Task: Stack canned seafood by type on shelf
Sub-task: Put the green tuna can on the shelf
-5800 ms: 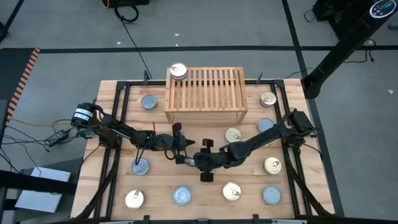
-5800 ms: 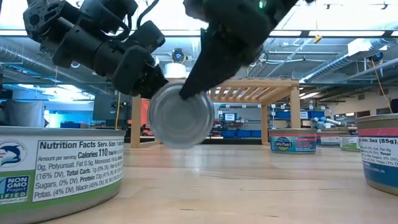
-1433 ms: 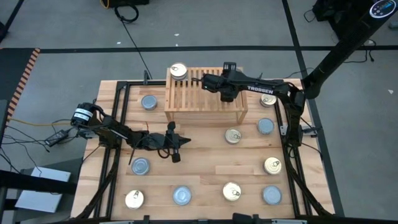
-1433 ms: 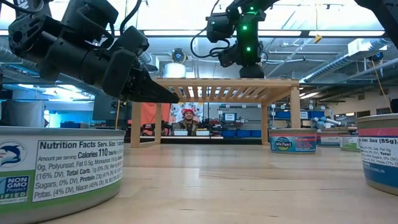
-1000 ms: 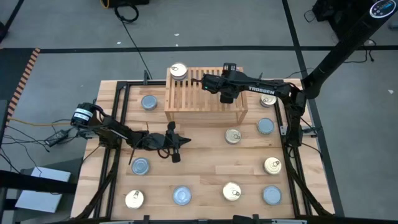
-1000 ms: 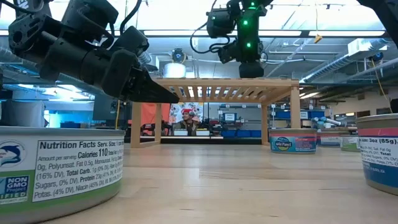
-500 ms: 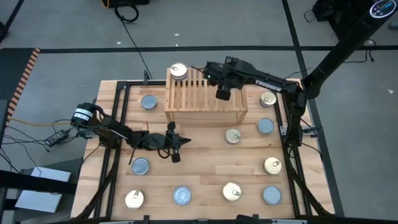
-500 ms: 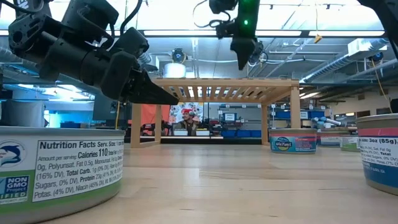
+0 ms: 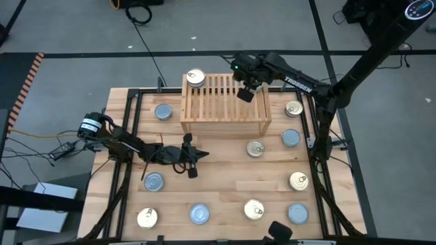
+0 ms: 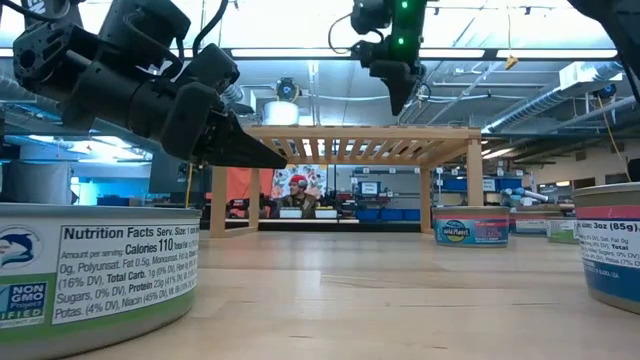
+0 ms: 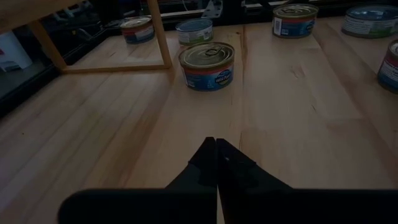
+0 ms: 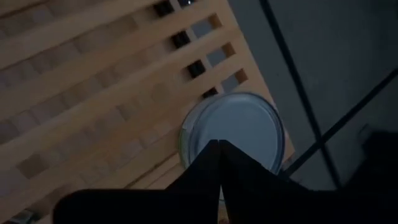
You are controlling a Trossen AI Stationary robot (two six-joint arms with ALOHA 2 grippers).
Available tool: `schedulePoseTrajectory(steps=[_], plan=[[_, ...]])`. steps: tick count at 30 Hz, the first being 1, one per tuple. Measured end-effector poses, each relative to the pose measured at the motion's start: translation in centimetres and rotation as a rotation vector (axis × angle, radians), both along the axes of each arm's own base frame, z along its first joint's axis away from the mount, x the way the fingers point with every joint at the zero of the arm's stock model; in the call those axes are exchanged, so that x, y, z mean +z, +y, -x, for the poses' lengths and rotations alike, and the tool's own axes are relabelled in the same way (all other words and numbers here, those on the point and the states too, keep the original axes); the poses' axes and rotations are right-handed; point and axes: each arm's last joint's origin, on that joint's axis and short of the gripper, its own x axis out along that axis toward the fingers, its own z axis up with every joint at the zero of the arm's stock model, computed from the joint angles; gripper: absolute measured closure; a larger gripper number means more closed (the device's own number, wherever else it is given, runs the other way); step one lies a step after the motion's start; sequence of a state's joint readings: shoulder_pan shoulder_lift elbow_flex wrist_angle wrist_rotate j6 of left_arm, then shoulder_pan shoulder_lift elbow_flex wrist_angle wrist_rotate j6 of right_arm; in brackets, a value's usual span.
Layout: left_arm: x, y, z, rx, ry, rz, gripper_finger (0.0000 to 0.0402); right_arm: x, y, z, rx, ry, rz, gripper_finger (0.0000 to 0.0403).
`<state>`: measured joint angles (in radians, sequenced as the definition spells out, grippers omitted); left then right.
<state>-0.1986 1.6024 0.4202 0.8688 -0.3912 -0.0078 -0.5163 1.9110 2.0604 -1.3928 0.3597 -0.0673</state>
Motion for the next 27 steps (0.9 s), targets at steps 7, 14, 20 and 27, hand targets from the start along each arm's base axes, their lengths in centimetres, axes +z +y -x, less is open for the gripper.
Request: schedulePoseTrajectory(steps=[7, 14, 20, 27], plan=[[0.0, 0.0, 0.0, 0.000, 0.000, -0.001, 0.0401, -1.4, -1.6, 0.8, -0.056, -0.010, -0.062, 0.0392], [0.0, 0.0, 0.0, 0.000, 0.000, -0.002, 0.0401, -2.5, -2.8, 1.1, -0.086, -0.022, -0.070, 0.0397], [0.0, 0.0, 0.0, -0.001, 0.001, -0.002, 0.0401, -3.0, -3.4, 1.2, -0.100, -0.038, -0.059, 0.0398], [0.0, 0.0, 0.0, -0.001, 0.000, -0.003, 0.0401, -2.9, -4.4, 1.4, -0.125, -0.068, -0.026, 0.0398]])
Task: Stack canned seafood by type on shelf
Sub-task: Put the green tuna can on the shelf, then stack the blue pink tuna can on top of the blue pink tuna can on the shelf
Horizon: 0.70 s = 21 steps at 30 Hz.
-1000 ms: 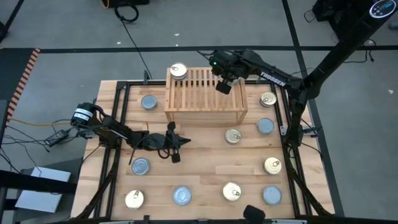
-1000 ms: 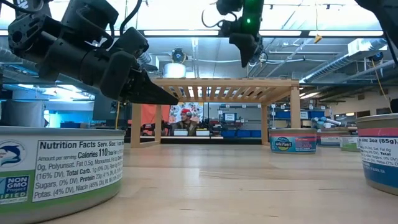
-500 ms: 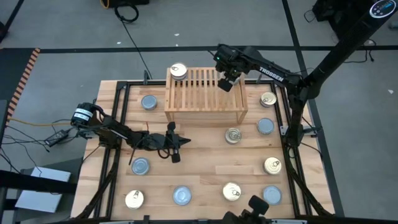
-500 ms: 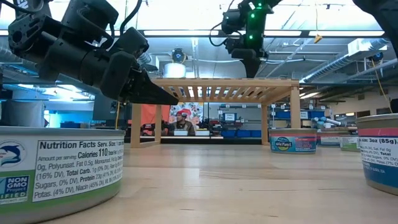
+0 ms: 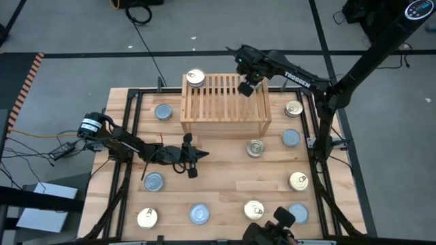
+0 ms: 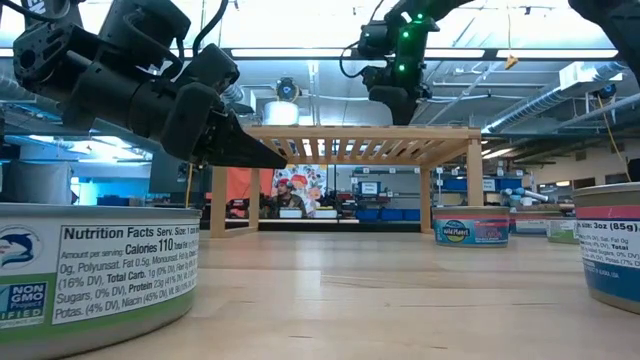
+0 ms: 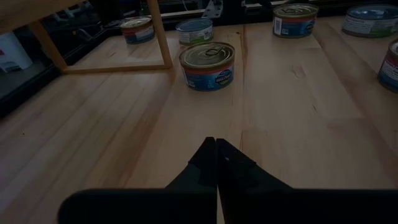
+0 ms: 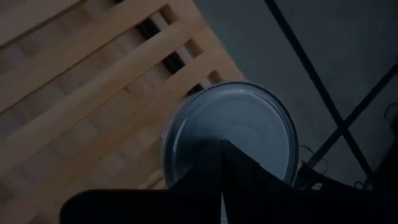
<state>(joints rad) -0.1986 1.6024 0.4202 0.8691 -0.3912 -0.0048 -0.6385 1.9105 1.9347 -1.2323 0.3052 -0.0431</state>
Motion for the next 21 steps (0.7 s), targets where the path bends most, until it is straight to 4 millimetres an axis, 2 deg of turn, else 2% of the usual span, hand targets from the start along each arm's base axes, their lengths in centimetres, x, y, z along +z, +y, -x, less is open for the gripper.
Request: schedulePoseTrajectory(steps=[3, 5, 9, 14, 16, 21], plan=[[0.0, 0.0, 0.0, 0.000, 0.000, 0.000, 0.0401, 0.3, 0.1, 0.1, 0.014, -0.002, 0.018, 0.0398], [0.0, 0.0, 0.0, -0.013, 0.001, 0.003, 0.0401, 1.5, 0.9, 0.2, 0.044, -0.041, 0.046, 0.0398], [0.1, -0.2, -0.1, -0.057, -0.006, 0.013, 0.0401, 4.8, 4.1, 0.4, 0.138, -0.173, 0.078, 0.0399], [0.2, -0.2, -0.1, -0.073, -0.018, 0.006, 0.0401, 6.6, 8.6, 0.1, 0.268, -0.344, 0.149, 0.0400], [0.2, -0.2, -0.1, -0.073, -0.018, 0.007, 0.0401, 6.6, 10.4, 0.3, 0.311, -0.409, 0.166, 0.0400], [0.2, -0.2, -0.1, -0.069, -0.021, 0.024, 0.0401, 5.3, 14.1, 1.1, 0.375, -0.537, 0.181, 0.0401]])
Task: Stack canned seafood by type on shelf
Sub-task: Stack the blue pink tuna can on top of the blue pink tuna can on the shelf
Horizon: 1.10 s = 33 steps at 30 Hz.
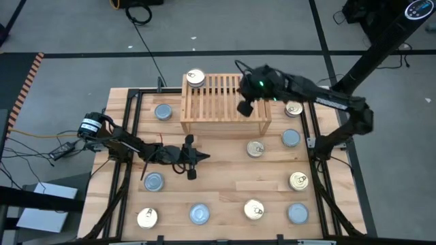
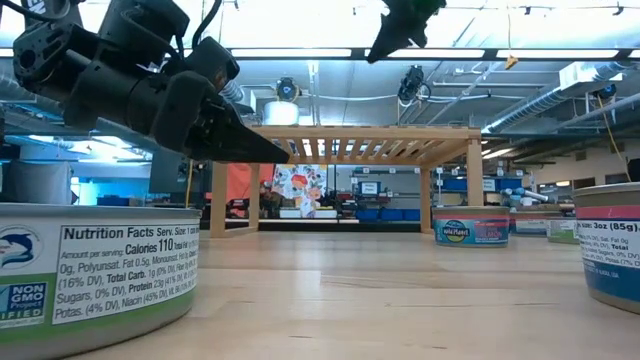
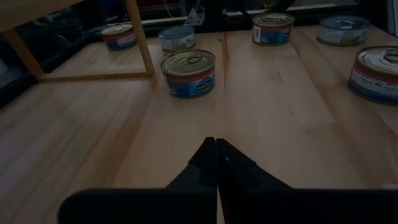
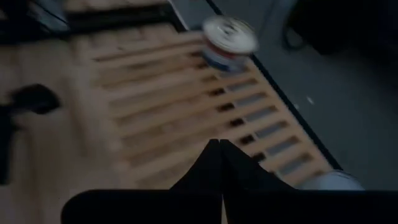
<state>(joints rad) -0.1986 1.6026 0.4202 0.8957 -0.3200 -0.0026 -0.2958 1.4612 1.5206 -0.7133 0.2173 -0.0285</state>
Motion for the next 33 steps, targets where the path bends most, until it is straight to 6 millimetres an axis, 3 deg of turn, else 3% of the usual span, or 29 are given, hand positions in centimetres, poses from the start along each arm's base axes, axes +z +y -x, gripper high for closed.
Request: schedulePoseTrajectory(steps=[4, 12, 20, 33], plan=[[0.0, 0.0, 0.0, 0.000, -0.005, 0.002, 0.0401, -1.6, 2.9, 0.8, 0.060, -0.086, -0.008, 0.0401], [0.0, 0.0, 0.0, 0.001, -0.005, 0.003, 0.0401, -7.3, 8.1, 1.2, 0.140, -0.196, -0.036, 0.0401], [0.0, 0.0, 0.0, 0.002, -0.005, 0.006, 0.0401, -12.5, 11.3, 1.6, 0.182, -0.265, -0.064, 0.0394], [0.0, 0.0, 0.0, 0.002, -0.005, 0.009, 0.0401, -13.7, 12.4, 2.0, 0.229, -0.284, -0.067, 0.0377]])
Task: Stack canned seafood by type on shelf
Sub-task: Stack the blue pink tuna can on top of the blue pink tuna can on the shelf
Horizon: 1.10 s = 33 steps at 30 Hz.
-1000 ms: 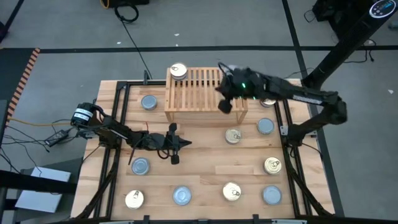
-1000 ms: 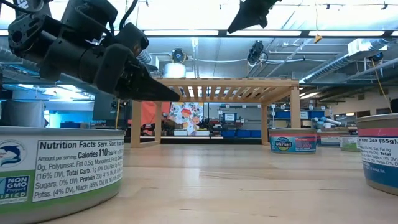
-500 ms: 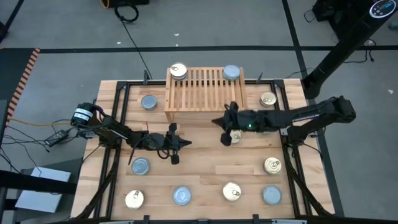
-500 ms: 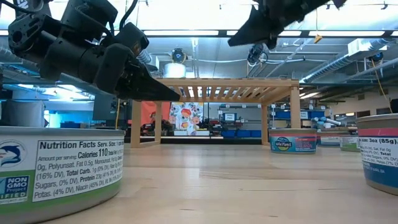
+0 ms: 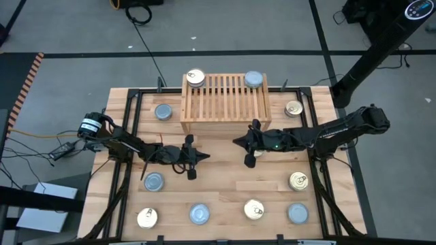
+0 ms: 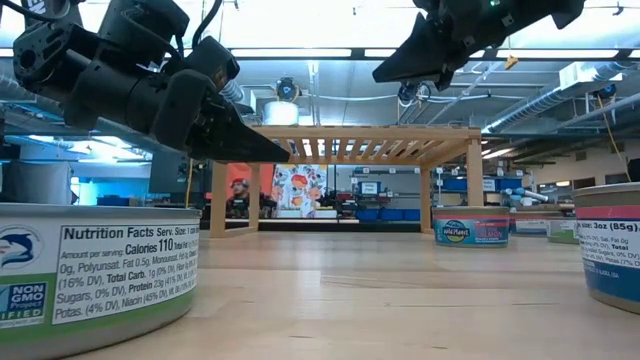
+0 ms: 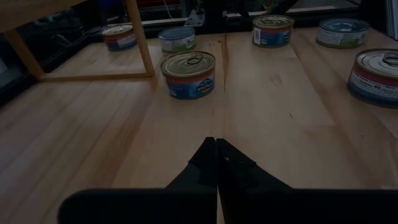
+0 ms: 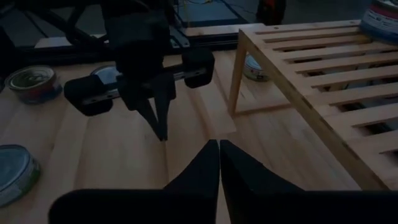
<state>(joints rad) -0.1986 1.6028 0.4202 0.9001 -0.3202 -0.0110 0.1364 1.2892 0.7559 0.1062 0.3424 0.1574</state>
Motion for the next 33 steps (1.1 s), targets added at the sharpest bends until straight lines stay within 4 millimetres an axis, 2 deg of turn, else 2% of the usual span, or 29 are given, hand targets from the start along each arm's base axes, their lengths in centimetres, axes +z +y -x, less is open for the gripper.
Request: schedulePoseTrajectory(steps=[14, 21, 26, 33], plan=[[0.1, 0.0, 0.0, -0.007, -0.016, 0.016, 0.0401, 0.1, 0.0, -0.1, 0.001, -0.013, 0.000, 0.0375], [-0.4, -0.3, 0.3, -0.123, 0.104, 0.015, 0.0401, 0.1, 0.0, -0.1, 0.002, -0.013, 0.000, 0.0380], [0.6, -1.2, 0.6, -0.157, 0.229, 0.001, 0.0401, 0.2, 0.0, -0.1, 0.002, -0.023, -0.001, 0.0379], [3.4, -3.1, 0.8, -0.219, 0.365, -0.037, 0.0401, 0.3, 0.0, -0.2, 0.002, -0.036, -0.003, 0.0375]])
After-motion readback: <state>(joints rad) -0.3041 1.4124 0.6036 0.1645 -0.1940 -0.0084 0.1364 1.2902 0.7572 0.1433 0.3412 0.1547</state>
